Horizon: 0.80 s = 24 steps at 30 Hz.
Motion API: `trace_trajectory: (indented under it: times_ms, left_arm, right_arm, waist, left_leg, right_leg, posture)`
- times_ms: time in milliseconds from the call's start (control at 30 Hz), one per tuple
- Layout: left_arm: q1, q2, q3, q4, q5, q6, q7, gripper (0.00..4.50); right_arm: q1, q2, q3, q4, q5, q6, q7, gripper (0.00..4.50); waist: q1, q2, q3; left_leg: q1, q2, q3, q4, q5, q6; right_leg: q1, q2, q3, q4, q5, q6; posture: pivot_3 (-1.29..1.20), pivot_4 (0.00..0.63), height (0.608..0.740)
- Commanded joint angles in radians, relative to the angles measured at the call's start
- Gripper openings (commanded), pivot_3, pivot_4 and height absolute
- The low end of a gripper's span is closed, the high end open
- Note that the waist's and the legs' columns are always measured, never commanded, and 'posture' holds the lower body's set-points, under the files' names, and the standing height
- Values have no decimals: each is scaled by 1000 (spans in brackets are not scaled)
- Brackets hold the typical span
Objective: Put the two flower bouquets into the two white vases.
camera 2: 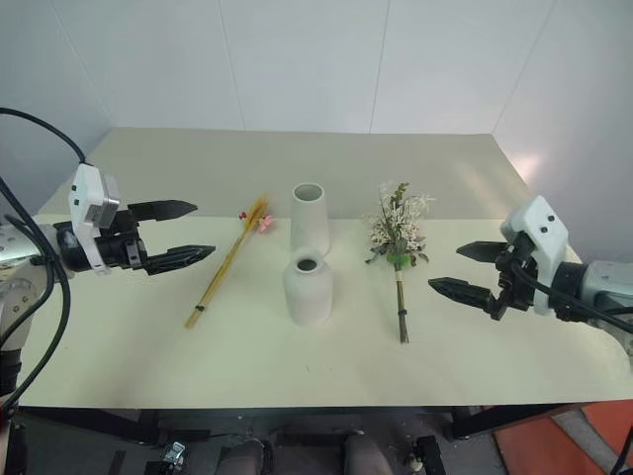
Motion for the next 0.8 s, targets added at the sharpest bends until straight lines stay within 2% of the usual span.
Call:
trace_trajectory:
  times_ms: [33, 433, 667, 800]
  left_arm:
    - [17, 26, 51, -39, -25, 10, 1, 4449]
    - [27, 4, 54, -56, -34, -8, 15, 4449]
    - [-12, -7, 41, -45, -37, -26, 2, 4449]
    - [-13, -12, 38, -51, -40, -30, -5, 4449]
  right_arm:
    - [-20, -3, -11, -6, -6, -6, -7, 4500]
    - [-78, 0, 33, 2, -5, 42, -18, 4500]
    - [-308, 80, 245, 33, -38, 275, -173, 4500]
    - [-486, 175, 330, 136, -49, 495, -266, 4500]
  waist:
    - [-1, 0, 0]
    - [-2, 0, 0]
    - [-5, 0, 0]
    - [-4, 0, 0]
  left_leg:
    - [0, 0, 0, 0, 0, 0]
    - [0, 0, 0, 0, 0, 0]
    - [0, 0, 0, 0, 0, 0]
    - [-2, 0, 0, 0, 0, 0]
  right_leg:
    - [0, 0, 0, 0, 0, 0]
    - [-1, 0, 0, 0, 0, 0]
    - [-1, 0, 0, 1, 0, 0]
    - [-2, 0, 0, 0, 0, 0]
  posture:
    - [0, 150, 740]
    - [0, 150, 740]
    - [0, 150, 740]
    - [0, 150, 740]
